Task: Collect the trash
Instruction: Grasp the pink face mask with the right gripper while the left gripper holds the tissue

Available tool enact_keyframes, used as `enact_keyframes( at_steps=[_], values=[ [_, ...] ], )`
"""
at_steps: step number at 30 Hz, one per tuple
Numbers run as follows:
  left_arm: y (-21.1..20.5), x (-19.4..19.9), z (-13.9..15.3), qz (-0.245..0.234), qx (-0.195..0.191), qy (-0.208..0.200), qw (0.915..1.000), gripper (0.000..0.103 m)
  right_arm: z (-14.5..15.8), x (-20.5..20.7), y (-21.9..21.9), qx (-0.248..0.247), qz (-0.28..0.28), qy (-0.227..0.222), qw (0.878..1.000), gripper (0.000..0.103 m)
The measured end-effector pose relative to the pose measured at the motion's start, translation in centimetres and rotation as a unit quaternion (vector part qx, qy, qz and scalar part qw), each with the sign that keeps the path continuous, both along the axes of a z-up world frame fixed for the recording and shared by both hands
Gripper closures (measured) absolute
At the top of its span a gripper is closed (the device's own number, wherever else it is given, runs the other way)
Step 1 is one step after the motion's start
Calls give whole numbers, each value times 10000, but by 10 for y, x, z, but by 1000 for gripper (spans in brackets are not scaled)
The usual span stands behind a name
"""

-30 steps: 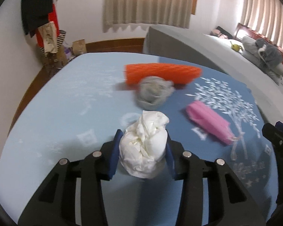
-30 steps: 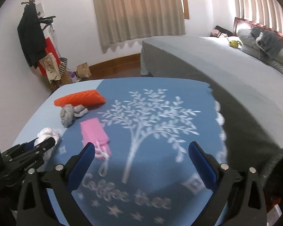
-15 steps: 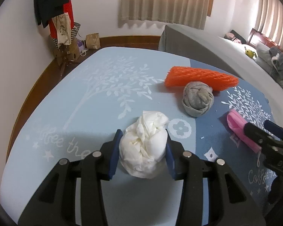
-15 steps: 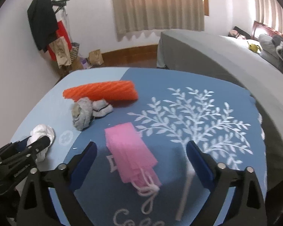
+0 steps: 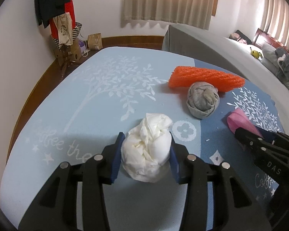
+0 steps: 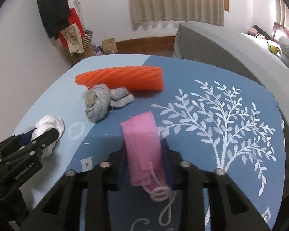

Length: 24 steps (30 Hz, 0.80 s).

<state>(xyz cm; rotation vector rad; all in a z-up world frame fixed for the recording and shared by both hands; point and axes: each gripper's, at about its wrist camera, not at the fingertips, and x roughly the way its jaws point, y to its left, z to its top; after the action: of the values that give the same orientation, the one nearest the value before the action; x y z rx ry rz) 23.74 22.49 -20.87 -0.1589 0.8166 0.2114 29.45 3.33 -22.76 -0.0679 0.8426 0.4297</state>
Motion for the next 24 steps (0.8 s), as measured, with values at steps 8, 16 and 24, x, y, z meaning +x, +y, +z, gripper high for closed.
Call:
enact_keyframes(
  at_steps=[8,16,24],
  values=[
    [-7,-2,0,14,105,-43,9999,62,7,-10,-8,217,72,-5,9997,87],
    [-26,-19,16,-84,128,-226,9996,62,36,-29,-34,464,-65,-200,9987,87],
    [-60,-40,41,-374,140,-463,9981,62,63,-55,-66,616,-276,-445,9967,87]
  ],
)
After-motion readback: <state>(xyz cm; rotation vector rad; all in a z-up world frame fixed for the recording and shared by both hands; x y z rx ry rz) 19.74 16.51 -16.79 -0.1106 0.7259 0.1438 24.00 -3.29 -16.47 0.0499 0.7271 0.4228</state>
